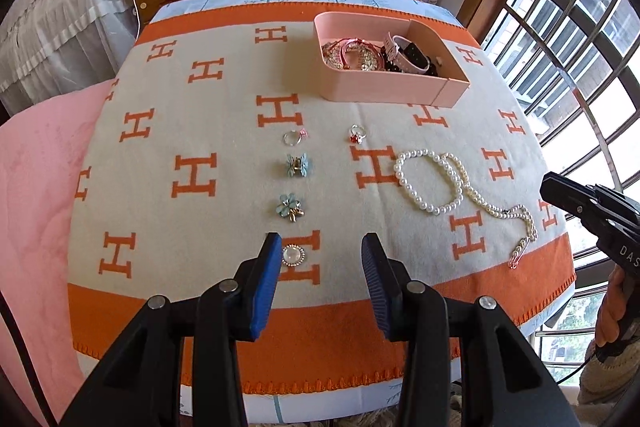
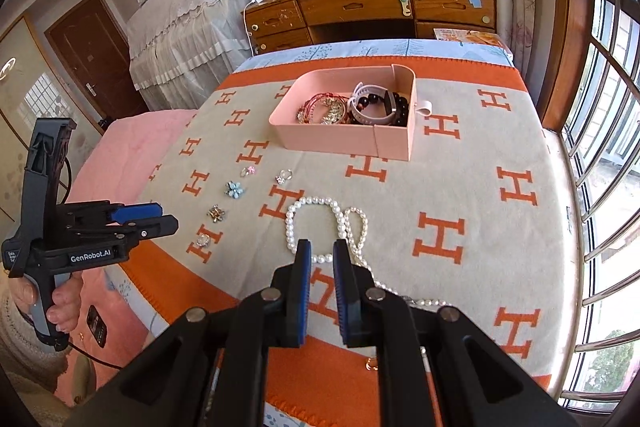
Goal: Organize jewelry
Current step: 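Grasp the long pearl necklace with the right tool while the left tool grasps the pearl bracelet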
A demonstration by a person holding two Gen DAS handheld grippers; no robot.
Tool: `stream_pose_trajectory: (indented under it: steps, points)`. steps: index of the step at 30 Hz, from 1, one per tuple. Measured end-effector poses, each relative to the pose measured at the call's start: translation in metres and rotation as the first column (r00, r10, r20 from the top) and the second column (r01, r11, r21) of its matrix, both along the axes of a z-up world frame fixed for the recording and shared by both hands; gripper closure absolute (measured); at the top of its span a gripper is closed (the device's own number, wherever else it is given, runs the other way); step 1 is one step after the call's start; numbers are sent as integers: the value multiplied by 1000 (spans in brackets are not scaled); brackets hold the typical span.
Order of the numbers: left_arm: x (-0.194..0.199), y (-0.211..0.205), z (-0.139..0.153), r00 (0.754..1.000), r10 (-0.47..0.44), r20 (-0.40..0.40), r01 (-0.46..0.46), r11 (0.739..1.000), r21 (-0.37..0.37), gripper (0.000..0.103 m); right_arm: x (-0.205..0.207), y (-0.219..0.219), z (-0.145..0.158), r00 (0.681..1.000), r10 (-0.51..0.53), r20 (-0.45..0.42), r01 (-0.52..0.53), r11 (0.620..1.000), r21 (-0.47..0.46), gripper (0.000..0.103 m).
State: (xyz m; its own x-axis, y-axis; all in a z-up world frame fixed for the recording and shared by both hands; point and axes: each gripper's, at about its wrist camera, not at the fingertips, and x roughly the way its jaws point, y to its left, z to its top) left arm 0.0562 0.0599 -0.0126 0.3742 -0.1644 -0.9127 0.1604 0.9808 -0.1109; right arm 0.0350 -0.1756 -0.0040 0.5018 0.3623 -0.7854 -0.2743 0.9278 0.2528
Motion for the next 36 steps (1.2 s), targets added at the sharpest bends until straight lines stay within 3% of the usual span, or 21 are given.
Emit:
stream_pose_trajectory:
  steps: [9, 15, 25, 36]
  points:
    - [12, -29, -33, 996, -33, -88, 32, 999, -21, 64, -2, -25, -36, 994, 14, -109, -23, 997, -75, 92]
    - [41, -61, -43, 990, -65, -126, 62, 998, -26, 64, -10, -45, -54, 989, -14, -150, 7, 999, -47, 92]
    - [103, -100, -59, 977, -64, -205, 72, 997, 34, 64, -10, -54, -59, 988, -15, -153, 17, 1000, 11, 92]
    - [112, -137, -72, 960, -162, -229, 200, 968, 150, 66, -1, -69, -63, 986, -36, -163, 42, 999, 35, 92]
